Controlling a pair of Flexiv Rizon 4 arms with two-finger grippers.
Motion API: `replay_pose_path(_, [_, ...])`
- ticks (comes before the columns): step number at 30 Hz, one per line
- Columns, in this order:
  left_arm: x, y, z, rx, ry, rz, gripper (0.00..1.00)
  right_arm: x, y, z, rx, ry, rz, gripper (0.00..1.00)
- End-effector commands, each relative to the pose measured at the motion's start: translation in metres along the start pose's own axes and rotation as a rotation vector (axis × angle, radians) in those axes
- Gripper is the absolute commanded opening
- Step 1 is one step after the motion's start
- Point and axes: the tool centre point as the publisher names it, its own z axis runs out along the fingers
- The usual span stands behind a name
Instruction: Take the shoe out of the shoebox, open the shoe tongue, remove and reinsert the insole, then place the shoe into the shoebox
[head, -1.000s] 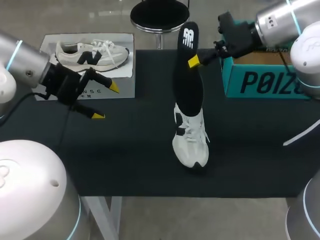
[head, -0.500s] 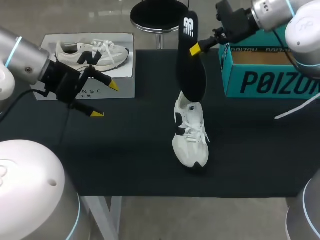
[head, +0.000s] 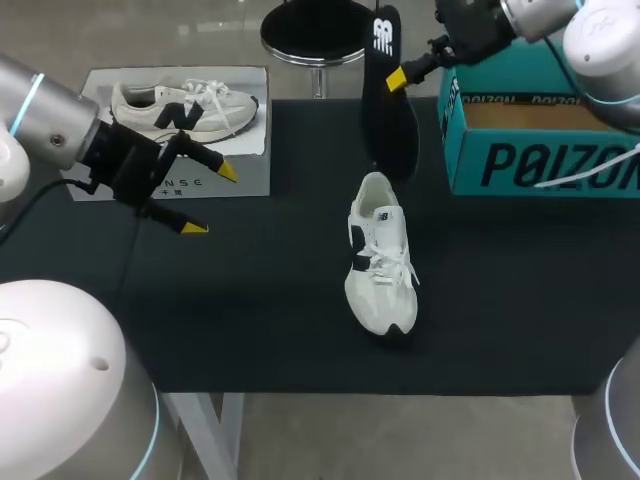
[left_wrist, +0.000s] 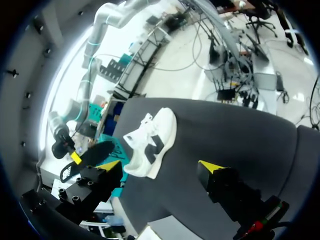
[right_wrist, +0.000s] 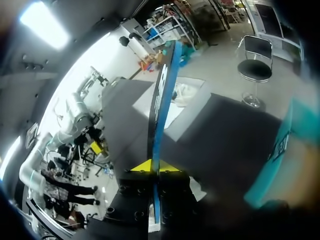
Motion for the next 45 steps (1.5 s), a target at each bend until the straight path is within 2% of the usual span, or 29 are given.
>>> replay_pose_path(1, [0.0, 0.0, 0.0, 0.0, 0.003, 0.001, 1.0, -0.009, 0.002, 0.011, 0.009, -0.016, 0.006, 0.0])
replay_pose_path(9, [0.0, 0.0, 0.0, 0.0, 0.003, 0.001, 1.0, -0.017, -0.007, 0.039, -0.021, -0.013, -0.005, 0.0])
replay_pose_path(18, [0.0, 0.0, 0.0, 0.0, 0.003, 0.001, 1.0, -0.015, -0.034, 0.065, -0.049, -0.014, 0.011, 0.0])
replay_pose_path(26, [0.0, 0.0, 0.0, 0.0, 0.003, 0.001, 1.0, -0.014, -0.055, 0.07, -0.049, -0.024, 0.031, 0.0])
replay_pose_path(33, [0.0, 0.0, 0.0, 0.0, 0.003, 0.001, 1.0, -0.016, -0.064, 0.069, -0.034, -0.034, 0.045, 0.0])
replay_pose_path(39, [0.0, 0.0, 0.0, 0.0, 0.003, 0.001, 1.0, -0.021, -0.068, 0.074, -0.018, -0.041, 0.059, 0.0])
replay_pose_path(45, [0.0, 0.0, 0.0, 0.0, 0.003, 0.001, 1.0, -0.033, -0.063, 0.073, -0.013, -0.055, 0.068, 0.0])
